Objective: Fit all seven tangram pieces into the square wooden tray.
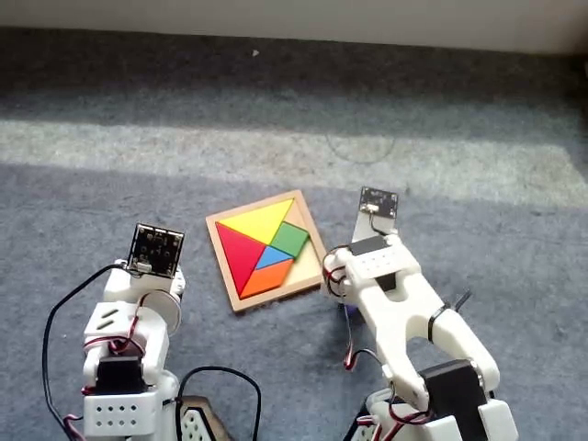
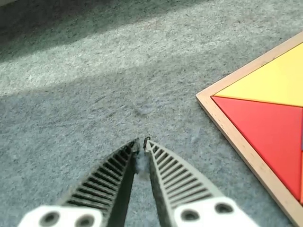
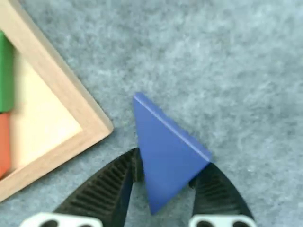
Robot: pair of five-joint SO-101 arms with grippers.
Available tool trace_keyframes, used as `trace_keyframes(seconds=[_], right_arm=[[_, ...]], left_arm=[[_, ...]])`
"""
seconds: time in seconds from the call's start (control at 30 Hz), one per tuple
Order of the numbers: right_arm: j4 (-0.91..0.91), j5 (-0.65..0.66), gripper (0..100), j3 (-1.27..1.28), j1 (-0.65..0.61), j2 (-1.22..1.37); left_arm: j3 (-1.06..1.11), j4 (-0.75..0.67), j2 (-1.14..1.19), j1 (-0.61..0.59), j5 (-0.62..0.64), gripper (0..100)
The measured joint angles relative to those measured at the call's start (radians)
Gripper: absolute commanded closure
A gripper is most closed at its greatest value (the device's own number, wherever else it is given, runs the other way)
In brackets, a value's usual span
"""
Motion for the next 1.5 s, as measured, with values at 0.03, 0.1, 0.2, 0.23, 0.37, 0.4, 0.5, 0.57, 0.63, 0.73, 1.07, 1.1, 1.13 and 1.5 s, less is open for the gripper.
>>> trace_keyframes(seconds=[0.03, 0.1, 0.2, 0.23, 0.37, 0.4, 0.5, 0.57, 0.63, 0.73, 1.07, 1.1, 1.13, 1.5], right_arm=[[0.0, 0.006, 94.3, 0.0, 0.008, 0.0], [0.0, 0.015, 94.3, -0.002, 0.014, -0.002], [0.0, 0.023, 94.6, -0.002, 0.014, -0.002], [0.0, 0.023, 94.6, -0.002, 0.014, -0.002], [0.011, 0.023, 94.6, 0.0, 0.014, -0.032], [0.029, 0.023, 94.6, 0.0, 0.014, -0.054], [0.038, 0.025, 94.3, 0.015, 0.011, -0.138], [0.02, 0.031, 94.3, 0.017, 0.008, -0.193], [0.015, 0.034, 94.3, 0.035, 0.006, -0.226], [-0.023, 0.034, 94.3, 0.058, 0.026, -0.227], [-0.048, 0.035, 94.3, 0.061, 0.035, -0.13], [-0.048, 0.035, 94.3, 0.061, 0.043, -0.129], [-0.048, 0.035, 94.3, 0.061, 0.049, -0.129], [0.014, 0.104, 86.4, 0.023, 0.061, -0.127]], left_arm=[[0.0, 0.0, 0.0, 0.0, 0.0, 95], [0.0, 0.0, 0.0, 0.0, 0.0, 95], [0.0, 0.0, 0.0, 0.0, 0.0, 95], [0.0, 0.0, 0.0, 0.0, 0.0, 95], [0.0, 0.0, 0.0, 0.0, 0.0, 95], [0.0, 0.0, 0.0, 0.0, 0.0, 95], [0.0, 0.0, 0.0, 0.0, 0.0, 95], [0.0, 0.0, 0.0, 0.0, 0.0, 95], [0.0, 0.0, 0.0, 0.0, 0.0, 95], [0.0, 0.0, 0.0, 0.0, 0.0, 95], [0.002, 0.012, 0.0, 0.0, -0.003, 95], [0.002, 0.015, 0.0, 0.0, -0.003, 95], [0.002, 0.015, 0.0, 0.0, -0.003, 95], [0.002, 0.018, 0.0, 0.0, -0.003, 95]])
